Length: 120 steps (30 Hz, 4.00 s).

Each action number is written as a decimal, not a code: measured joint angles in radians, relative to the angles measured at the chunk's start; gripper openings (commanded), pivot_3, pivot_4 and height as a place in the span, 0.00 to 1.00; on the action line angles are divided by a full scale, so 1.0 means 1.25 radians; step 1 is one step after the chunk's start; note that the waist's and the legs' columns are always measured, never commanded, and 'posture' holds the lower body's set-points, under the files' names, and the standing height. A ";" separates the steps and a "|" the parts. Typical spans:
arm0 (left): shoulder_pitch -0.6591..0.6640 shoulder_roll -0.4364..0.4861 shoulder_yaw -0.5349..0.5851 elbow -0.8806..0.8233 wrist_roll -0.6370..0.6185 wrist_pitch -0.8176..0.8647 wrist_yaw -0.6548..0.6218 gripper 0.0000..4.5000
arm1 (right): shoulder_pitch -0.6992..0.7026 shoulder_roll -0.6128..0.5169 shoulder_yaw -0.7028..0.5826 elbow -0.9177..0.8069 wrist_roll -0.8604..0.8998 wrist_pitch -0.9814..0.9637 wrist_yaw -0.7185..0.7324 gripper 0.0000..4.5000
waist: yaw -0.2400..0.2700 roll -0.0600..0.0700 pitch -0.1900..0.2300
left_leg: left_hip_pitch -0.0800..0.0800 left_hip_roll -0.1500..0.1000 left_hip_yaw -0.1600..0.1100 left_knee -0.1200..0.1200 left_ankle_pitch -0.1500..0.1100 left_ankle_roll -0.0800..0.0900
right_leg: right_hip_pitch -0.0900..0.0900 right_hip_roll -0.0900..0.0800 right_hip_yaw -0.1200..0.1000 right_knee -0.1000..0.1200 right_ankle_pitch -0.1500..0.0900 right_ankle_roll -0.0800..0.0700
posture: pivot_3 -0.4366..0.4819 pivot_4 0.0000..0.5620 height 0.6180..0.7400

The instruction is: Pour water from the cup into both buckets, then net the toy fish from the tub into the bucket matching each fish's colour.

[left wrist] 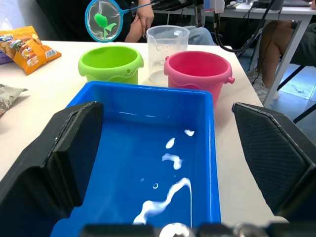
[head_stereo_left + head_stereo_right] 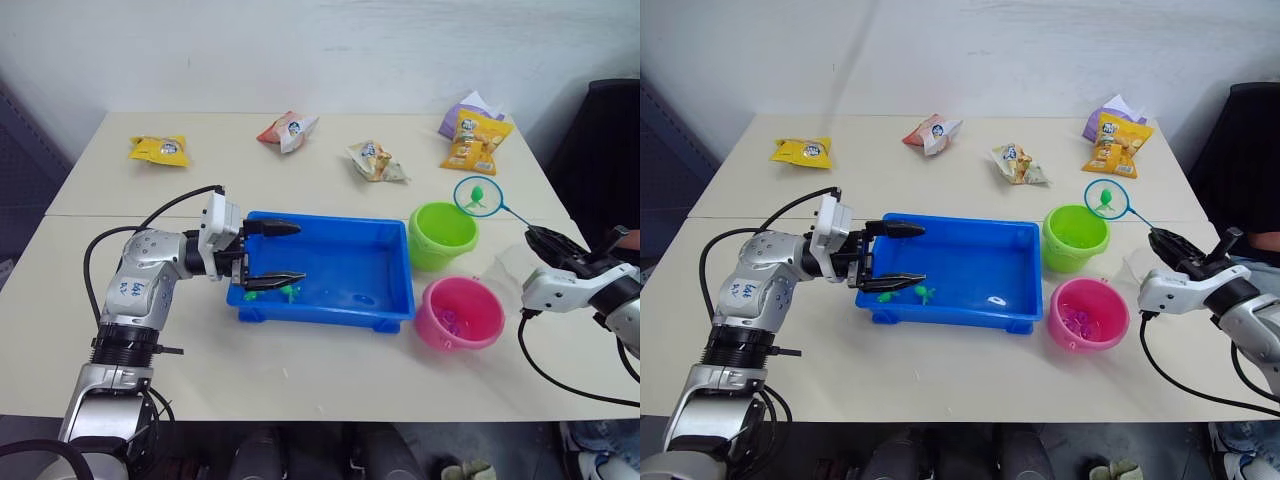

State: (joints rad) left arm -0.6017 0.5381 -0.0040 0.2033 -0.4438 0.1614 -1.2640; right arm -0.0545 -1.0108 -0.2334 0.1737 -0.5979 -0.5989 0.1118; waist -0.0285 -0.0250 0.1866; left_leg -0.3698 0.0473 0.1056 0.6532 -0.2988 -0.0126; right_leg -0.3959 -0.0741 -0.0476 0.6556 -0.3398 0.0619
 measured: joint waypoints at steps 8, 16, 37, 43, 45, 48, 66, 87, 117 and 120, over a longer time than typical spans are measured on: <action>0.000 -0.010 -0.006 0.012 0.012 -0.026 -0.005 1.00 | -0.006 0.000 0.061 0.024 -0.126 -0.031 -0.128 0.00 | 0.000 0.000 0.000 | 0.000 0.000 0.000 0.000 0.000 0.000 | 0.000 0.000 0.000 0.001 0.000 0.000 | 0.48 0.27 1.00; 0.006 -0.010 -0.006 0.012 0.013 -0.032 -0.008 1.00 | -0.015 -0.015 0.061 0.022 -0.163 -0.011 -0.192 0.00 | 0.000 0.000 0.000 | 0.000 0.000 0.000 0.001 0.000 0.000 | 0.000 0.000 0.001 0.001 0.000 0.000 | 0.48 0.27 1.00; 0.021 0.021 0.028 0.052 0.005 -0.063 -0.027 1.00 | 0.002 0.030 0.073 -0.187 0.324 0.161 0.159 0.00 | -0.006 0.000 0.000 | 0.001 0.002 0.000 0.002 0.000 0.000 | 0.000 0.003 0.001 0.002 0.000 0.000 | 0.48 0.27 1.00; 0.097 0.136 0.107 0.095 -0.002 -0.065 -0.066 1.00 | -0.099 0.053 0.218 -0.369 0.599 0.499 0.438 0.00 | -0.006 0.000 0.000 | 0.000 0.002 -0.002 0.003 -0.001 0.002 | 0.000 0.001 0.000 0.003 0.000 0.000 | 0.48 0.27 1.00; 0.129 0.163 0.121 0.099 -0.002 -0.054 -0.072 1.00 | -0.142 0.067 0.265 -0.405 0.612 0.592 0.475 0.00 | -0.002 0.000 0.000 | -0.001 0.002 -0.003 0.003 -0.002 0.003 | 0.000 0.000 -0.001 0.002 0.000 0.000 | 0.48 0.27 1.00; 0.168 0.195 0.143 0.087 -0.003 -0.040 -0.074 1.00 | -0.194 0.074 0.334 -0.424 0.597 0.699 0.511 0.00 | 0.002 0.000 0.000 | -0.002 0.001 -0.004 0.003 -0.003 0.005 | 0.000 -0.003 -0.002 0.002 0.000 -0.001 | 0.48 0.27 1.00; 0.275 0.216 0.180 -0.058 -0.017 -0.013 -0.027 1.00 | -0.414 0.323 0.515 -0.325 0.551 0.955 0.618 0.00 | -0.001 0.000 0.000 | -0.005 0.000 -0.005 0.006 -0.004 0.006 | -0.001 -0.004 -0.004 0.002 0.000 0.000 | 0.48 0.27 1.00; 0.081 0.109 0.112 -0.074 -0.049 0.086 0.033 1.00 | -0.190 0.213 -0.014 -0.541 0.850 1.120 0.611 0.00 | 0.003 0.000 0.000 | -0.005 0.000 -0.006 0.005 -0.006 0.008 | 0.000 -0.003 -0.004 0.002 0.000 0.000 | 0.48 0.27 1.00; 0.054 -0.026 0.042 -0.056 -0.024 -0.030 0.055 1.00 | -0.050 0.013 0.011 -0.009 0.154 0.062 0.226 0.00 | 0.001 0.000 0.000 | -0.002 0.000 -0.001 0.005 -0.003 0.003 | 0.001 -0.001 0.000 0.001 0.001 0.001 | 0.48 0.27 1.00; 0.055 -0.028 0.035 -0.056 -0.019 -0.034 0.056 1.00 | -0.050 0.008 0.028 0.020 0.080 0.016 0.141 0.00 | 0.000 0.000 0.000 | -0.001 0.000 0.000 0.005 -0.002 0.002 | 0.001 -0.001 0.000 0.001 0.001 0.001 | 0.48 0.27 1.00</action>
State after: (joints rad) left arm -0.5328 0.5026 0.0395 0.1338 -0.4670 0.1194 -1.1947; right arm -0.1166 -1.0009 -0.1986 0.1989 -0.4974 -0.5789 0.2881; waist -0.0281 -0.0250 0.1869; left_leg -0.3716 0.0473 0.1052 0.6599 -0.3016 -0.0100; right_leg -0.3952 -0.0755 -0.0476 0.6571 -0.3391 0.0631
